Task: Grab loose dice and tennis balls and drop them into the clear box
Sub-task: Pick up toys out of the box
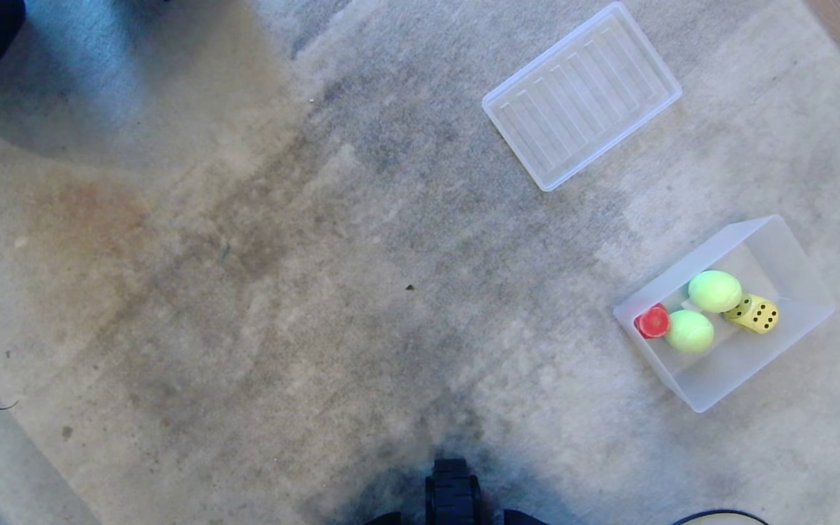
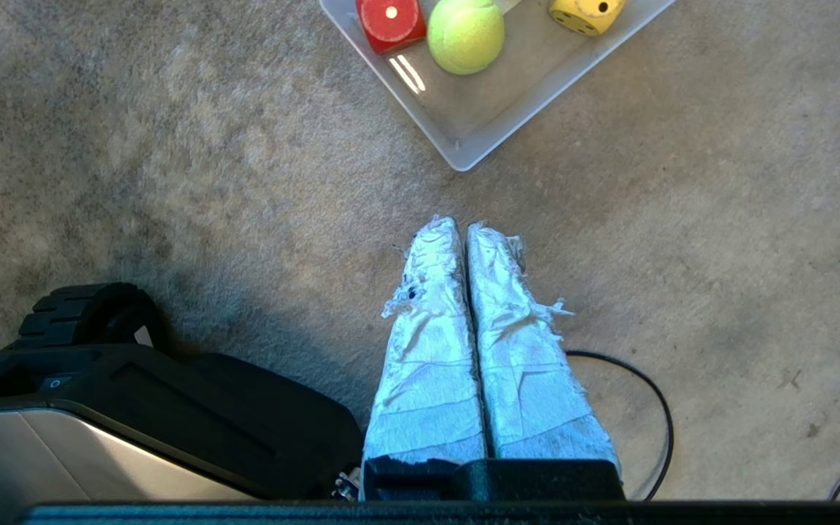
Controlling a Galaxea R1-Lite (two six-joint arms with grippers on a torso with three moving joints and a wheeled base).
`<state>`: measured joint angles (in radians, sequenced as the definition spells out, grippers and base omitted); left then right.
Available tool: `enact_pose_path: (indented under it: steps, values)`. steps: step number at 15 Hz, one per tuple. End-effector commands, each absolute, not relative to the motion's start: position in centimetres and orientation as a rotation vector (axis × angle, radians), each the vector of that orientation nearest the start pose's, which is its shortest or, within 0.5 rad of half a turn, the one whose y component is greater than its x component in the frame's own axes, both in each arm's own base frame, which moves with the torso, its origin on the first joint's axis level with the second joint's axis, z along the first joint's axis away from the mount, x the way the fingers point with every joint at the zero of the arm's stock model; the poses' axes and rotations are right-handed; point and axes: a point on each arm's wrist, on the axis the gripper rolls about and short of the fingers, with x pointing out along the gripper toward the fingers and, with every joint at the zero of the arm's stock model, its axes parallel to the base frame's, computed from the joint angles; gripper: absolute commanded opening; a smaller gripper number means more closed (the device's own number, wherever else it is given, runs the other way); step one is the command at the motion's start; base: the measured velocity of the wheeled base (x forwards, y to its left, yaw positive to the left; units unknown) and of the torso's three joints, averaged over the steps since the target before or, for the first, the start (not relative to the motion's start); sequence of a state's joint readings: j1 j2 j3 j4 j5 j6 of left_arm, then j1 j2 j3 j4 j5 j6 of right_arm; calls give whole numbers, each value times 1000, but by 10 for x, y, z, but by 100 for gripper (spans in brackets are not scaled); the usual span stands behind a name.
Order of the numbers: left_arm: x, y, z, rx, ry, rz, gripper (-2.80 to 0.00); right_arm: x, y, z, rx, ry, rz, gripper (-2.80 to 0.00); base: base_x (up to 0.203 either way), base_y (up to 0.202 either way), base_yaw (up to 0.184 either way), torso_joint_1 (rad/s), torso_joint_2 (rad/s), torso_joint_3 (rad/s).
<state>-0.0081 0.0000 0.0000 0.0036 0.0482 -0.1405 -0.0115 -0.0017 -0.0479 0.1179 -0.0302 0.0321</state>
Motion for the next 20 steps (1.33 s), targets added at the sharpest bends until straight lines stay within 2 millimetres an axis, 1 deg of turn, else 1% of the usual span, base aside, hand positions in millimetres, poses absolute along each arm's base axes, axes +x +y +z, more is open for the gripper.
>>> enact_pose_path:
  steps: [1, 11, 20]
  values:
    - [-23, 1, 75, -135, 2, 37, -280, -27, 0, 76, 32, 70, -44, -280, 0, 0, 0, 0, 0, 0]
    - [-23, 1, 75, -155, -2, 48, -280, -27, 0, 76, 32, 70, -44, -280, 0, 0, 0, 0, 0, 4]
    - [-23, 1, 75, -166, -4, 51, -280, -27, 0, 76, 32, 70, -44, -280, 0, 0, 0, 0, 2, 183]
